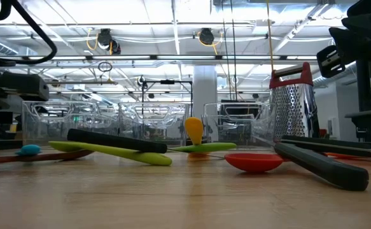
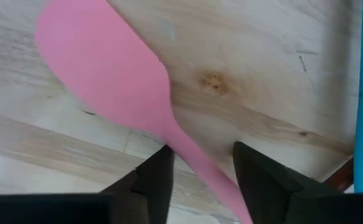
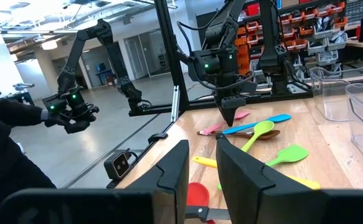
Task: Pick & Place Kitchen Items
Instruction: Put the pink spatula into the right transparent bin
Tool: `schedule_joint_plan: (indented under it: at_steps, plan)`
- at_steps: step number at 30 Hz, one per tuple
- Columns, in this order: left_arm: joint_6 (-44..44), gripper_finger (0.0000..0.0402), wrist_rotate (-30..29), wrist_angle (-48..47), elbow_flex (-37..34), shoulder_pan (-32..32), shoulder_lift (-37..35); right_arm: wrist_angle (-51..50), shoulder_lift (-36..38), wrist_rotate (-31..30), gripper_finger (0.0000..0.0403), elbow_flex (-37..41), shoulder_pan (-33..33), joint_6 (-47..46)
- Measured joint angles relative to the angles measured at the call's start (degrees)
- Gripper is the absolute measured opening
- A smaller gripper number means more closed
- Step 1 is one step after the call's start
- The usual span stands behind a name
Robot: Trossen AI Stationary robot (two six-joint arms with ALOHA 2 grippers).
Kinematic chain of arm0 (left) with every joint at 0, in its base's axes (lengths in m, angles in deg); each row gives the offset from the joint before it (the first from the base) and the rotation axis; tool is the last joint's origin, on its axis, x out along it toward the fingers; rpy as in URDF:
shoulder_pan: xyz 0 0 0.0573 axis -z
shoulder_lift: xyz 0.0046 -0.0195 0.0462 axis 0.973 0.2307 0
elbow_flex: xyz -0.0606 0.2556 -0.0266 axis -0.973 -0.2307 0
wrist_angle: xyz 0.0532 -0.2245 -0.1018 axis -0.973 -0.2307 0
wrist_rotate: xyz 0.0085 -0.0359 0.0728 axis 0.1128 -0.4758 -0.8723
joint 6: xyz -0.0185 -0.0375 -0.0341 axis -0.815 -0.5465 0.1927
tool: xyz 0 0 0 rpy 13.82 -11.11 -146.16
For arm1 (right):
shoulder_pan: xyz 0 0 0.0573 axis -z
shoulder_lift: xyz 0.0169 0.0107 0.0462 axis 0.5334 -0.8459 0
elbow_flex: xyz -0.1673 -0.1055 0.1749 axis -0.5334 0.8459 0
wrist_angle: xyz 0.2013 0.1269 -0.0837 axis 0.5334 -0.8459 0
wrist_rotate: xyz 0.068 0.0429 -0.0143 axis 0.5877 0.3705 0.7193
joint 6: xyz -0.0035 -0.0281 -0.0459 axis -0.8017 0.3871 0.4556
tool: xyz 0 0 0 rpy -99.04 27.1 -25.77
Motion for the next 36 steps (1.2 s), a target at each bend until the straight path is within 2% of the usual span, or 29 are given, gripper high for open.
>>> schedule_joint_plan:
  at_steps: [6,15,25,31,36]
  plan:
    - [-0.02,0.0084,-0.17,-0.82,0.0,0.26,0.0,0.0,-0.02,-0.02,0.0073,0.0,0.0,0.0]
    - [-0.46,0.0016,-1.02,-1.27,0.0,0.52,-0.02,0.0,-0.02,0.0,0.0073,0.0,0.01,-0.02]
    - [-0.61,0.0015,-2.15,-2.12,-0.11,0.5,-1.57,-0.01,-0.01,0.0,0.0073,0.0,0.0,-0.02]
    - [-0.06,0.0009,-8.42,-9.44,0.65,0.26,-4.93,0.0,0.0,0.0,0.0073,0.0,0.01,-0.02]
    - [0.52,0.0012,-9.77,-8.62,1.31,0.4,-8.55,-0.02,-0.02,0.0,0.0073,0.0,0.02,-0.02]
